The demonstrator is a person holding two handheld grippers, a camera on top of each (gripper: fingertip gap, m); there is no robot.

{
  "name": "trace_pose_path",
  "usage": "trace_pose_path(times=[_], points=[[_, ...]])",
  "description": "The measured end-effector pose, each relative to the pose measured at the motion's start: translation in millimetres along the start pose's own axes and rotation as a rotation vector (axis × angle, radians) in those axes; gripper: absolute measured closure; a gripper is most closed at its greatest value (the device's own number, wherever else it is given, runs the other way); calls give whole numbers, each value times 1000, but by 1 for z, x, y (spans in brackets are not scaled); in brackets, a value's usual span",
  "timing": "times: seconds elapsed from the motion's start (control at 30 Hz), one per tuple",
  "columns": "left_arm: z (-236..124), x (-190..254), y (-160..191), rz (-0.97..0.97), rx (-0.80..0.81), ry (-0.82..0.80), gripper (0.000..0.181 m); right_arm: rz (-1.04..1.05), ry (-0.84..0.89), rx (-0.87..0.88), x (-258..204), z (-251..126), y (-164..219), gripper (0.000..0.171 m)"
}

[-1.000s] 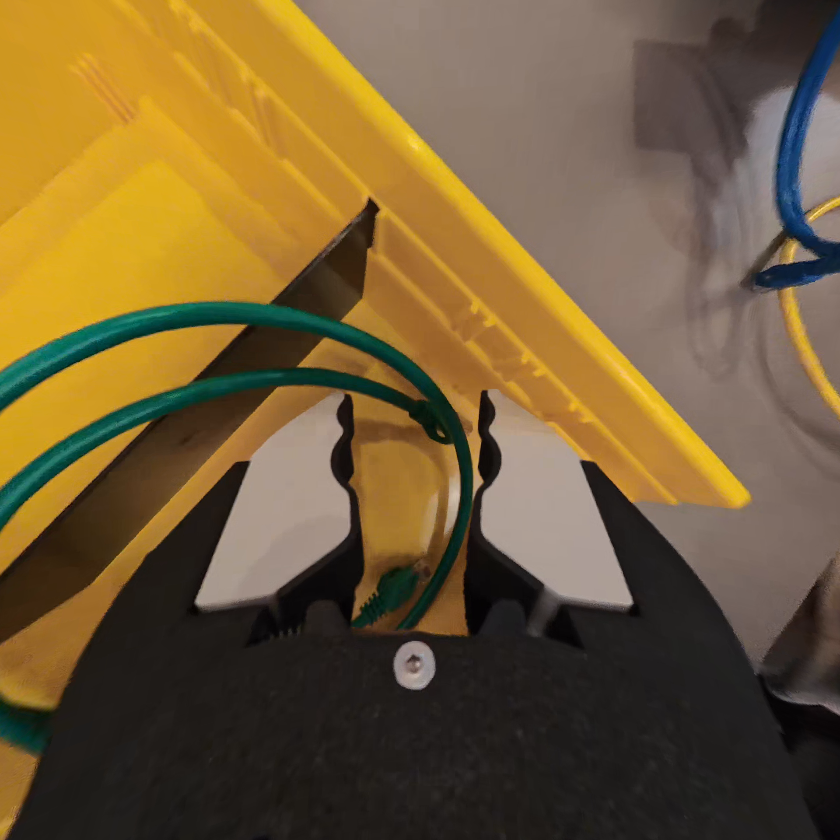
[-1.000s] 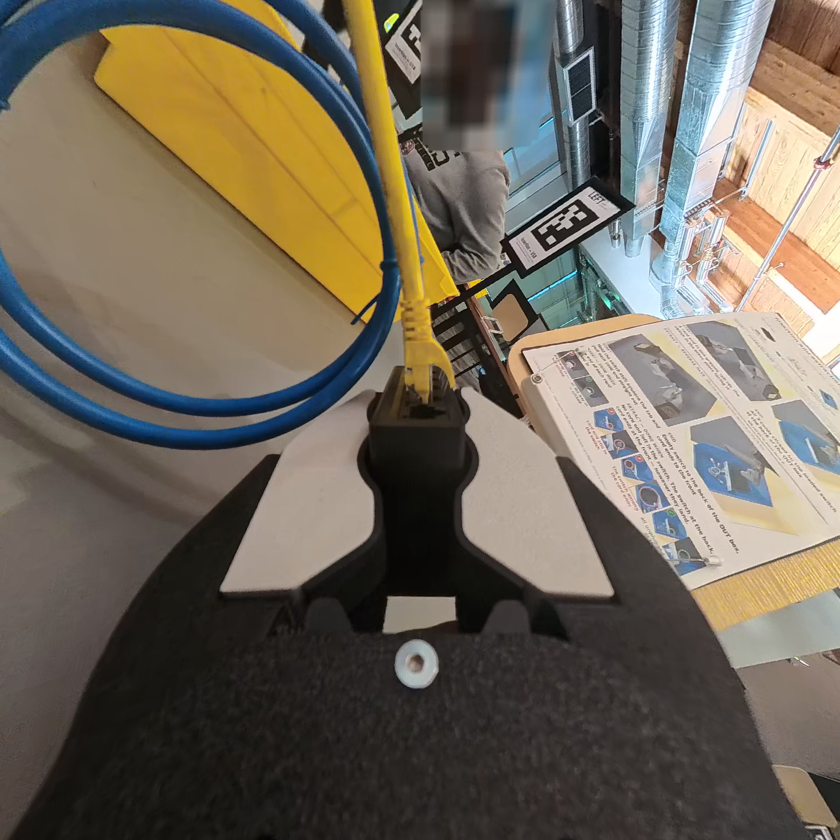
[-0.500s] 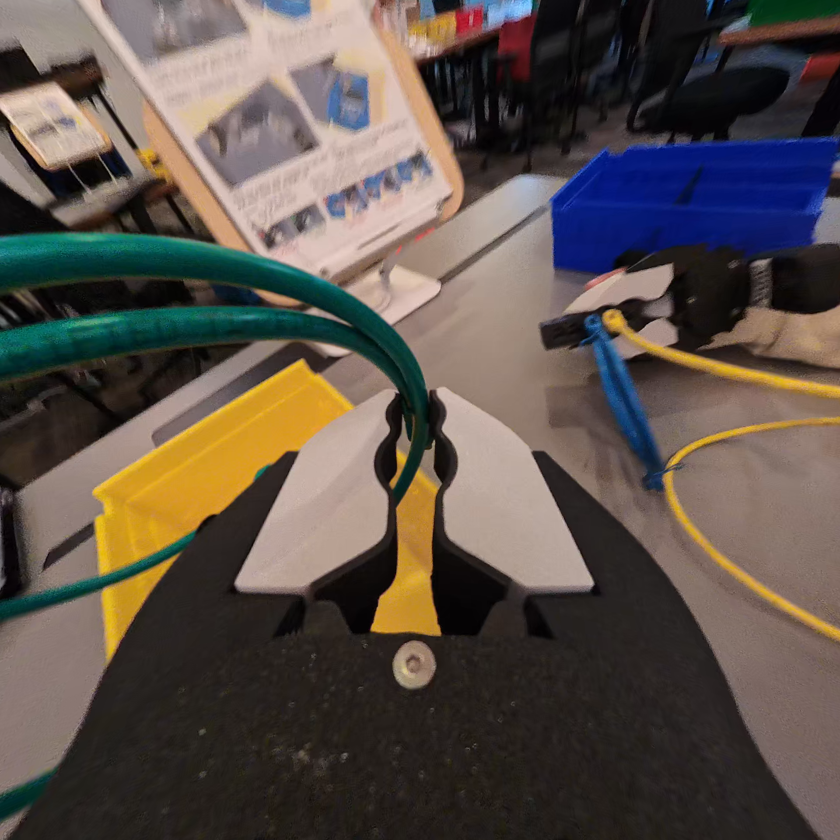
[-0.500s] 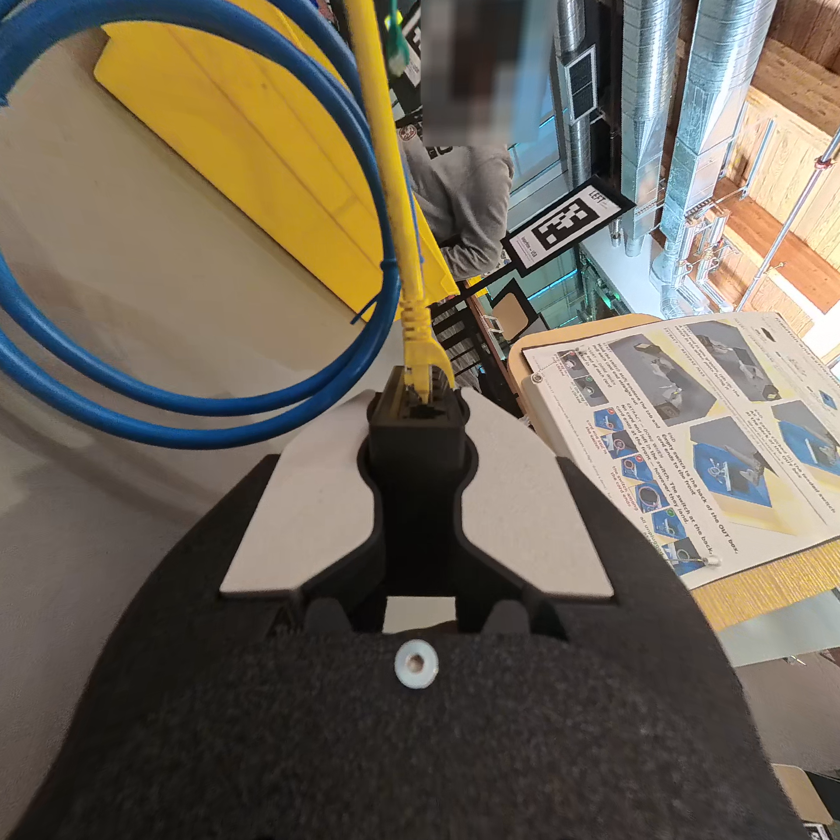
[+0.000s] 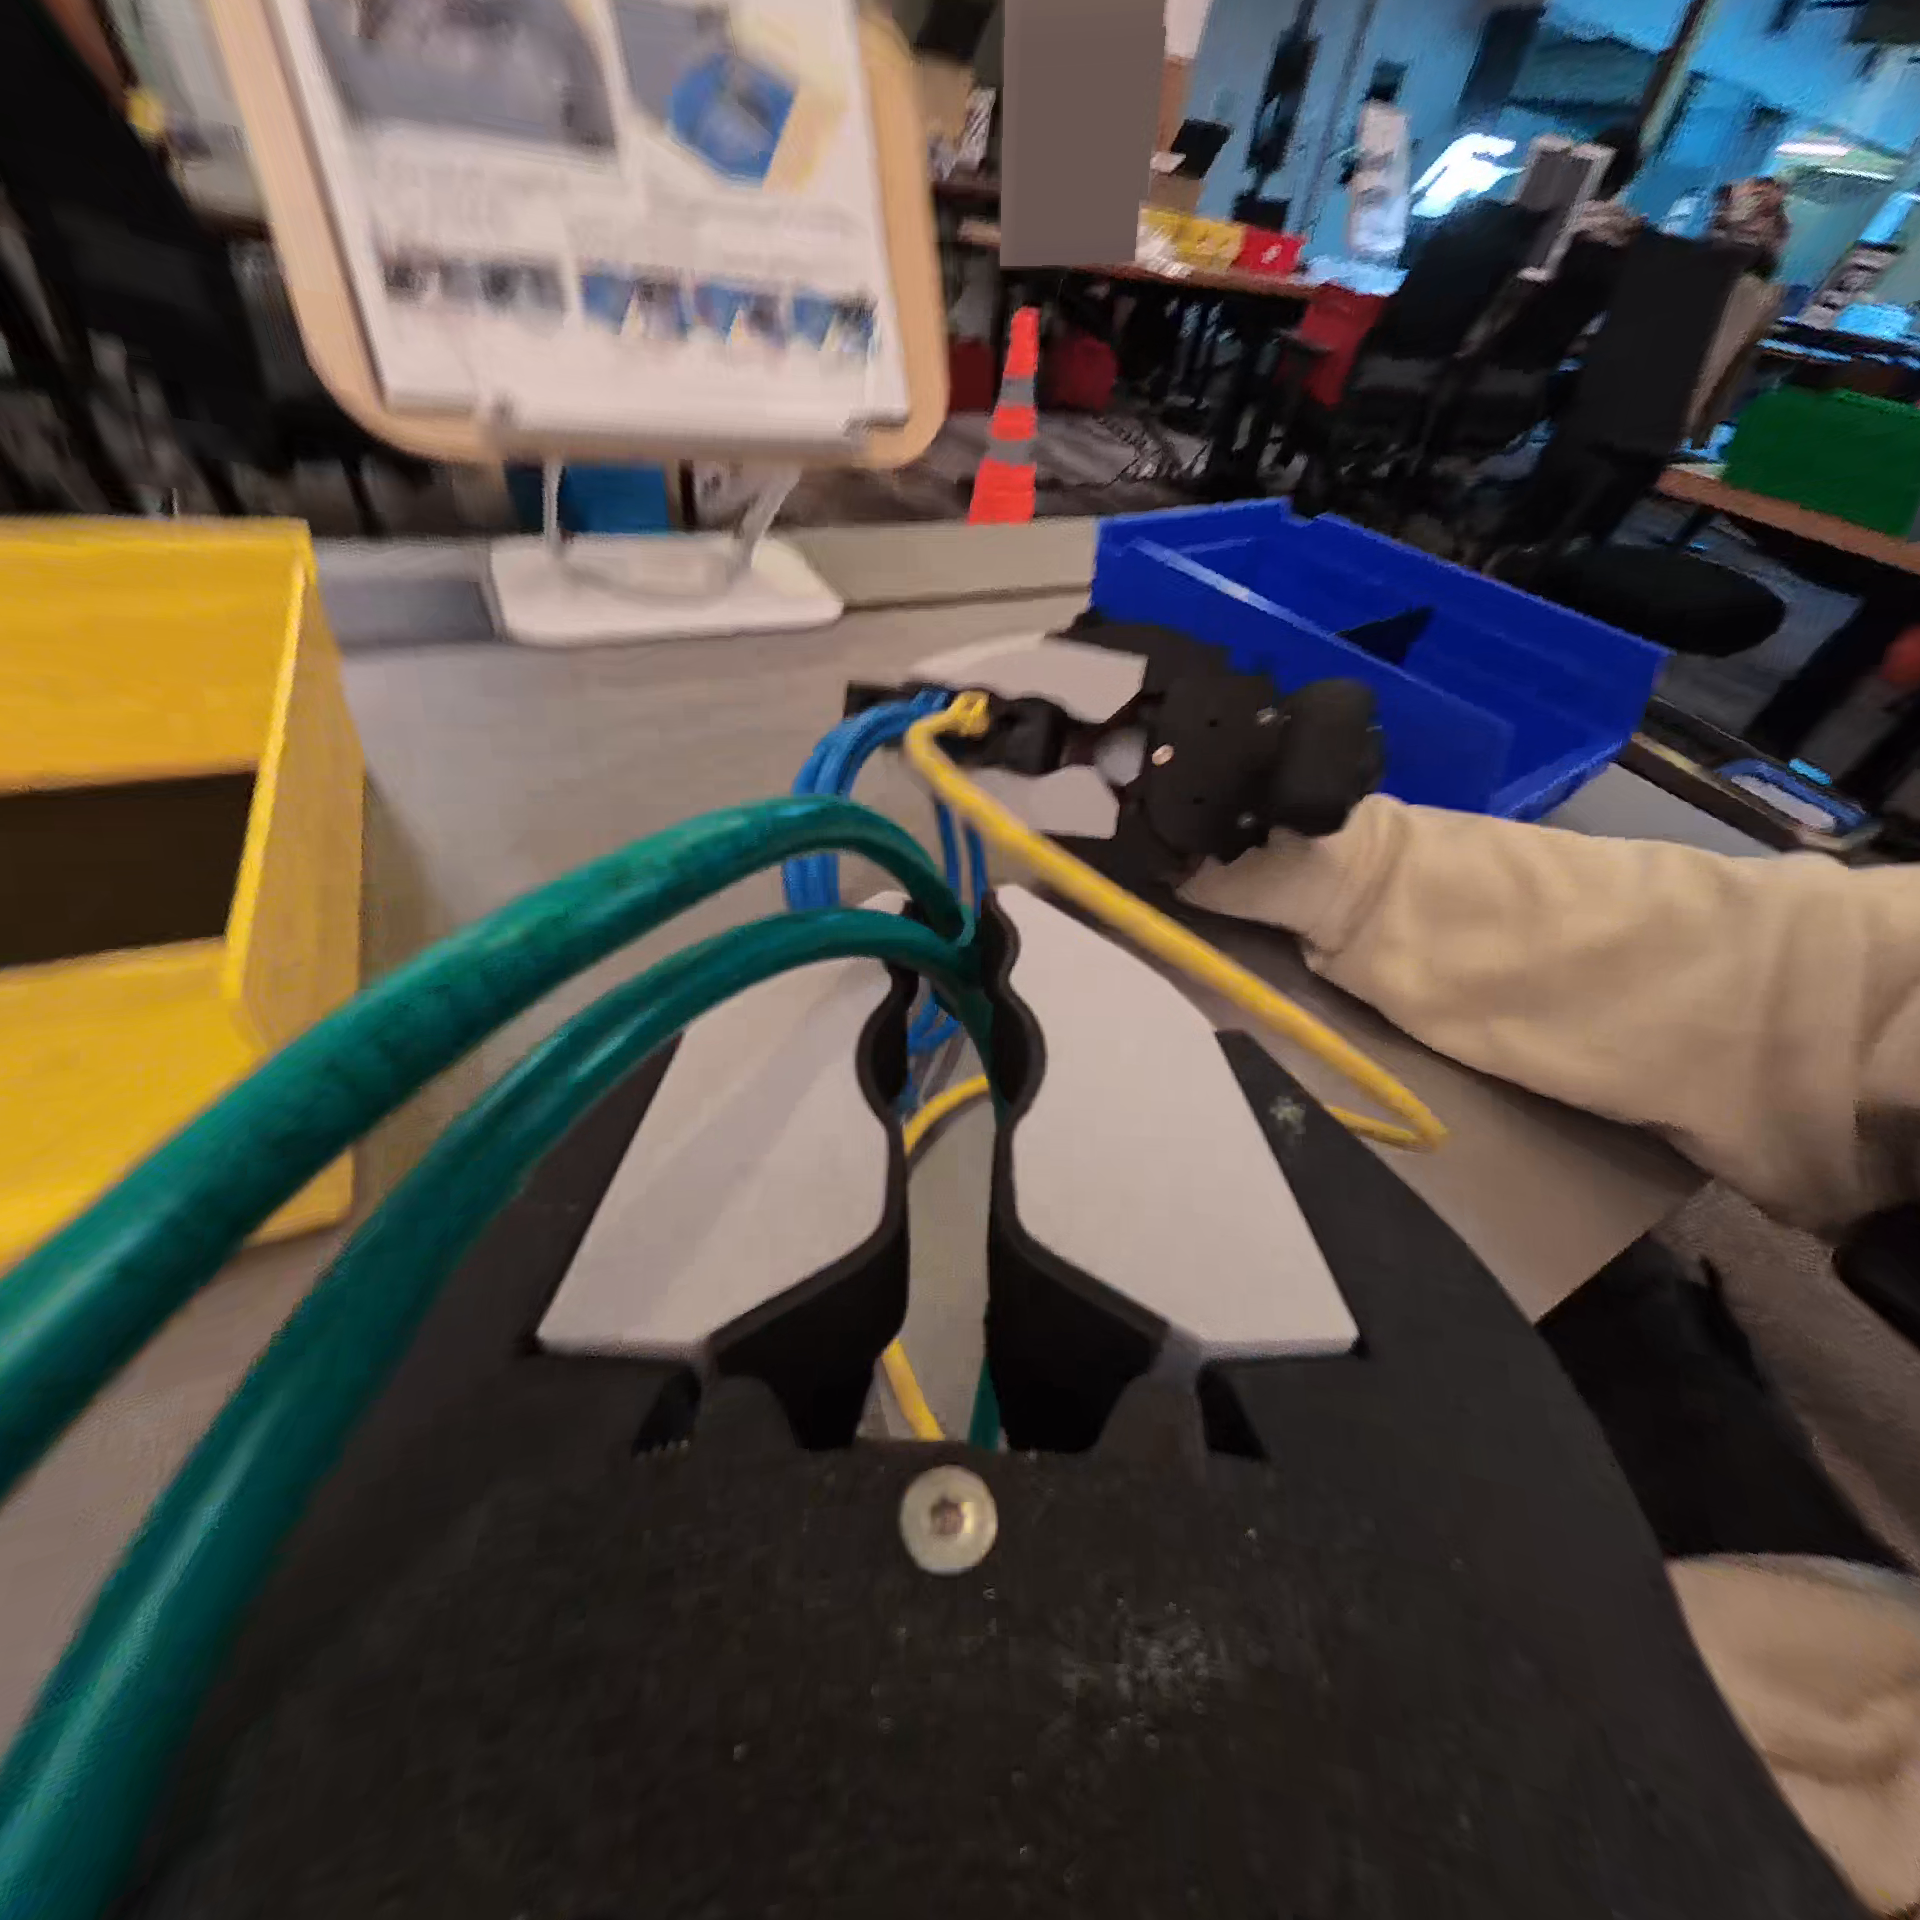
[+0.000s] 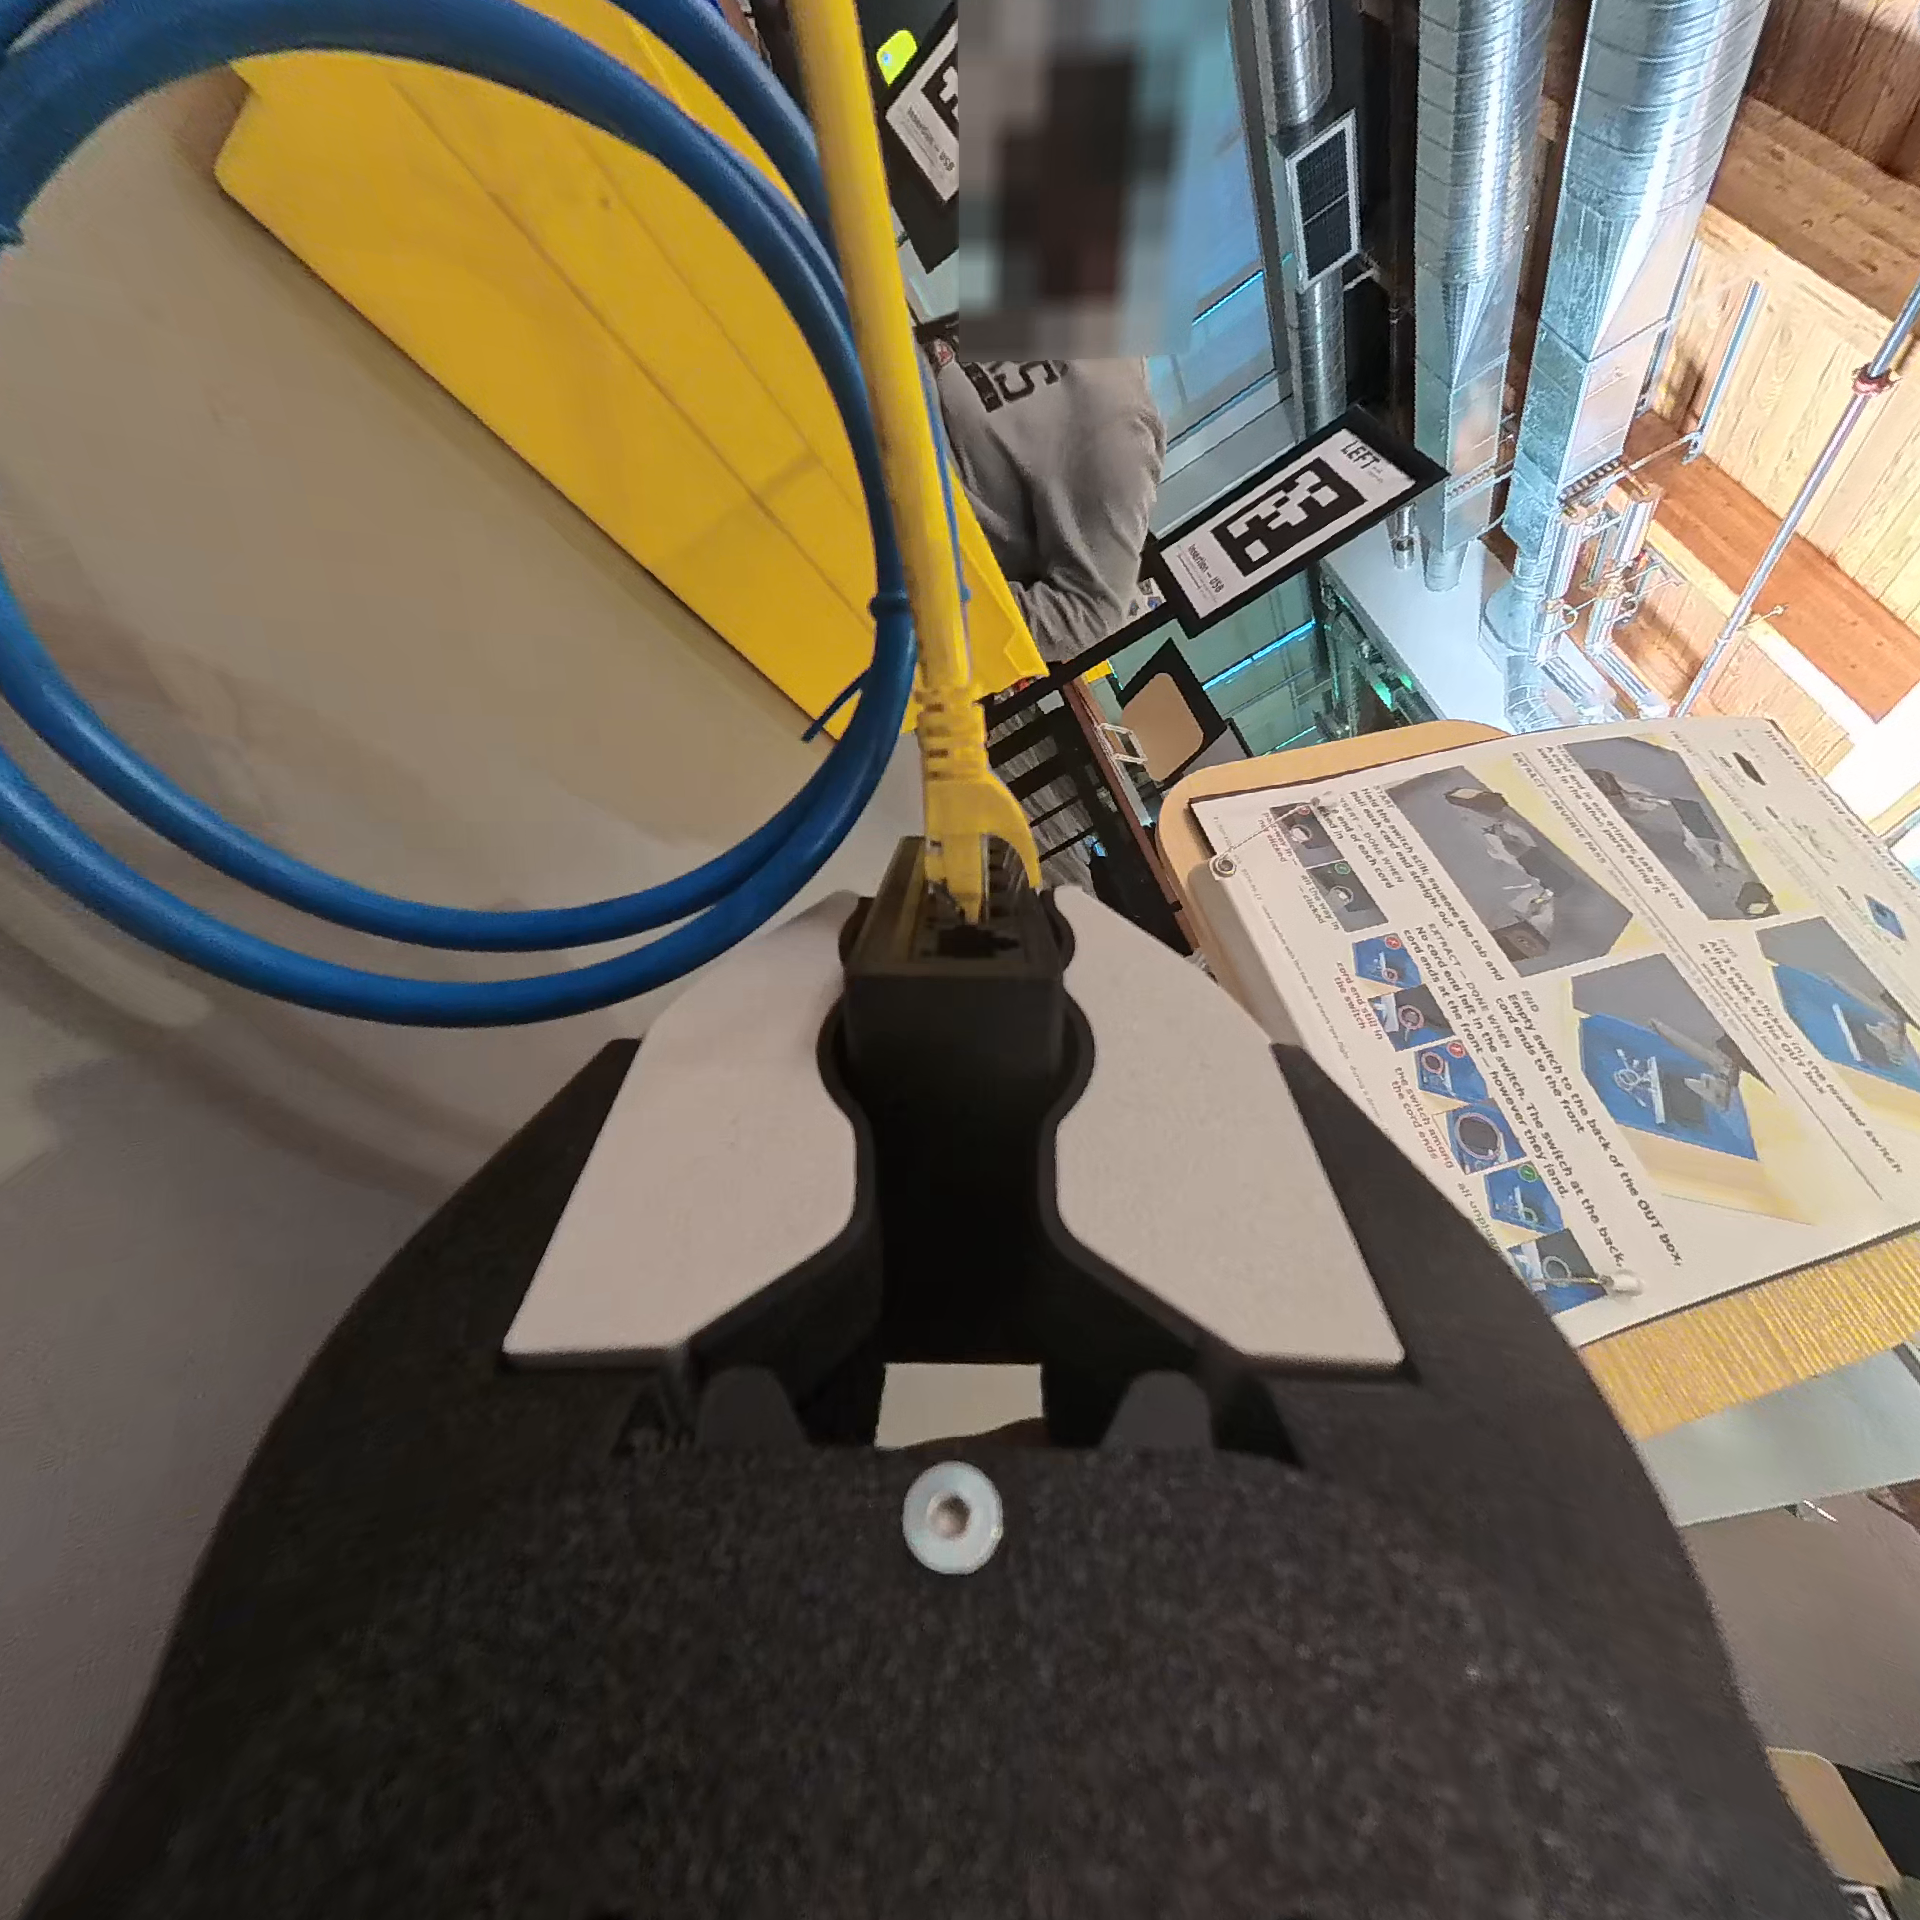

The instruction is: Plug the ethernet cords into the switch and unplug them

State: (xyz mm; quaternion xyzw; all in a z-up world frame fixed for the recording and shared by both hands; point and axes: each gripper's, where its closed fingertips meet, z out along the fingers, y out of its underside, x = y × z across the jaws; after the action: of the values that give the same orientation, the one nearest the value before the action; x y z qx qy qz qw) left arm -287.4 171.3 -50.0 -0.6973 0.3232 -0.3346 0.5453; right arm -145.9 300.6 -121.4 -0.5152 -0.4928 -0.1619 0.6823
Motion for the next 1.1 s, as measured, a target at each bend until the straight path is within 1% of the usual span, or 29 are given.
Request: trace_pose_path(times=[0.13, 0.23, 0.3, 0.33, 0.4, 0.43, 0.57, 0.73, 0.77, 0.9, 1.0, 1.1], points=[[22, -41, 33, -341, -118, -25, 171, 2, -4, 1, 0, 0, 0, 141], [36, -57, 54, -435, -218, -30, 171, 3, -5, -2, -1, 0, 0, 141], [40, -63, 65, -396, -268, -61, 170, 4, -7, -4, -1, 1, 1, 141], [41, -65, 69, -363, -277, -80, 166, 5, -9, -4, -1, 1, 1, 141], [41, -70, 76, -306, -313, -112, 149, 7, -11, -5, -1, 1, 1, 141], [41, -72, 80, -292, -338, -119, 147, 8, -12, -6, -1, 1, 1, 141], [32, -82, 86, -287, -376, -148, 147, 8, -18, -5, -2, 1, 1, 141], [18, -95, 85, -265, -414, -171, 136, 9, -21, -8, -3, 2, 2, 141], [15, -96, 88, -254, -443, -170, 133, 9, -21, -9, -3, 2, 2, 141], [4, -102, 102, -168, -560, -187, 132, 7, -22, -12, -4, 2, 2, 141], [-3, -95, 100, -49, -584, -137, 134, 6, -21, -16, -4, 2, 2, 141], [-15, -71, 96, 119, -616, 37, 135, 6, -22, -19, -4, 2, 3, 141]])
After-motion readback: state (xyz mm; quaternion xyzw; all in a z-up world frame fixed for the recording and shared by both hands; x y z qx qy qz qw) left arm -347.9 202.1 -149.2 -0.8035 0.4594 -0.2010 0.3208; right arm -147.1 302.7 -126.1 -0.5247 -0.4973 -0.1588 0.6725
